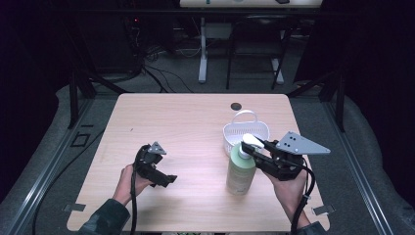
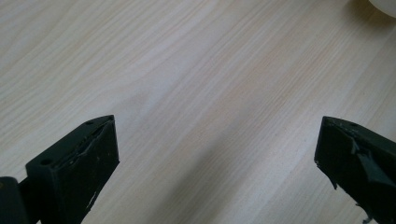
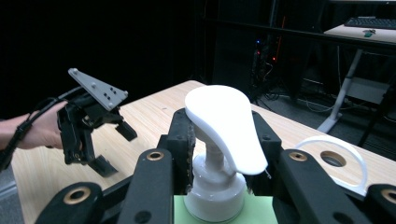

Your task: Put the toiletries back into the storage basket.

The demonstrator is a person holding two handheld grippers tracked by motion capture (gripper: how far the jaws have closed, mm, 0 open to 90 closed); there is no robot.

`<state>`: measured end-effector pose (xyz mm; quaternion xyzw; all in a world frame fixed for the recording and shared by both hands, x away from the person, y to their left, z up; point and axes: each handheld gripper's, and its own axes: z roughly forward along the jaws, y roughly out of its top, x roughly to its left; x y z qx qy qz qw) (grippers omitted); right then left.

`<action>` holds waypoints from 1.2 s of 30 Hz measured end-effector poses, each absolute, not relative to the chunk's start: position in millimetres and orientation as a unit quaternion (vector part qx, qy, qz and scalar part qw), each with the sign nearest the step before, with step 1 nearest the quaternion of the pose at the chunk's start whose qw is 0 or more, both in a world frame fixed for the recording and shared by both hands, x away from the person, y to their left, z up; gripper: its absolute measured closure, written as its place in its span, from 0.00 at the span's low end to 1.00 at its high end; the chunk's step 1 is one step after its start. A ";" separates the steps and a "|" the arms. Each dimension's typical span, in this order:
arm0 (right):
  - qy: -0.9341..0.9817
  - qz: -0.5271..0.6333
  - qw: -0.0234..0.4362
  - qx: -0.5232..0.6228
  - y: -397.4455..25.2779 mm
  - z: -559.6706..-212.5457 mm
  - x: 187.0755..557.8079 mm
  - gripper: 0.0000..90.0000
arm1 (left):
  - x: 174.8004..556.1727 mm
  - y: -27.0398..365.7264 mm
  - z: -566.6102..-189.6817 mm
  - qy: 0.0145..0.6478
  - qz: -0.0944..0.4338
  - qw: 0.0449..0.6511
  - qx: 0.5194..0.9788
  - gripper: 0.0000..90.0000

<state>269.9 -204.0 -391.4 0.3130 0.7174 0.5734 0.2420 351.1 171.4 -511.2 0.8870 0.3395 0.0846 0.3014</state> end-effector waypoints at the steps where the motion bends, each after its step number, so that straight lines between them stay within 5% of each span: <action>1: 0.719 0.571 0.244 0.313 -204.3 -390.9 269.3 0.76 | 350.2 172.0 -510.6 0.342 0.088 0.301 0.886 0.00; 36: 0.665 0.626 0.270 0.305 -216.4 -372.5 267.9 0.75 | 351.2 173.6 -510.9 0.341 0.085 0.302 0.886 0.00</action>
